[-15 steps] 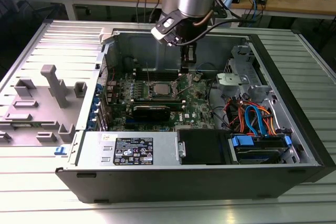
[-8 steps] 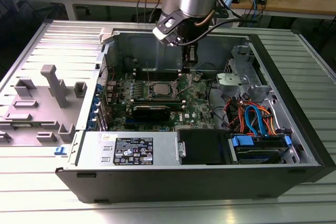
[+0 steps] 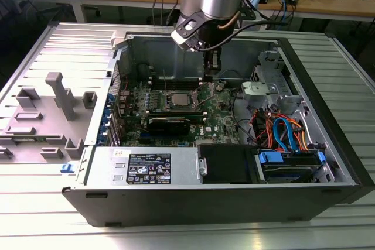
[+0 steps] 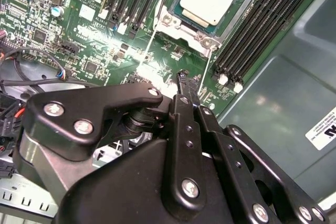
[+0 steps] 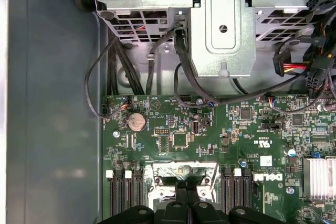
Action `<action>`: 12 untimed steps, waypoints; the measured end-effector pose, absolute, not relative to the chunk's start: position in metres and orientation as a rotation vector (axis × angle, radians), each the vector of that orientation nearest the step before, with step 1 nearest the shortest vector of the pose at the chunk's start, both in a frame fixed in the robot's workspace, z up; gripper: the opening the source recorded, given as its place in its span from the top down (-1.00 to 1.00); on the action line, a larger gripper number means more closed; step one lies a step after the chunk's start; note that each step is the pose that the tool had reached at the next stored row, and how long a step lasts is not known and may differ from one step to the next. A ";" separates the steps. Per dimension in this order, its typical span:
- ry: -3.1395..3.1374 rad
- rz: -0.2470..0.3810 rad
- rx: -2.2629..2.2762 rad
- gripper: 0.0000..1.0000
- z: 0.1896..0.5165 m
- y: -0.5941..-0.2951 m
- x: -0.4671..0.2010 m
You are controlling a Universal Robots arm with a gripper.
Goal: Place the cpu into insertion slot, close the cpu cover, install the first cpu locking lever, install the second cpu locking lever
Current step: 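Close the cpu cover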
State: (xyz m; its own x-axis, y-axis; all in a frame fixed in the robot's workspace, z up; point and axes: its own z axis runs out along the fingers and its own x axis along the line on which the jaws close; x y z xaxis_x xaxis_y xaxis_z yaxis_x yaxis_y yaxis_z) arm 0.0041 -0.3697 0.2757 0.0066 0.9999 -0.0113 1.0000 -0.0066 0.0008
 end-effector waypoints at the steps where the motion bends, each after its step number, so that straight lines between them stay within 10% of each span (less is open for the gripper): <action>1: 2.208 -0.012 2.223 0.79 0.276 -0.370 0.005; 12: 2.208 -0.012 2.223 0.79 0.276 -0.370 0.011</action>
State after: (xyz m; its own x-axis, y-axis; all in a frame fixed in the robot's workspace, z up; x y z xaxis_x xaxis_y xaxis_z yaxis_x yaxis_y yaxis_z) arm 0.0111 -0.3697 0.2757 0.0066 0.9999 -0.0112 1.0000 -0.0066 0.0008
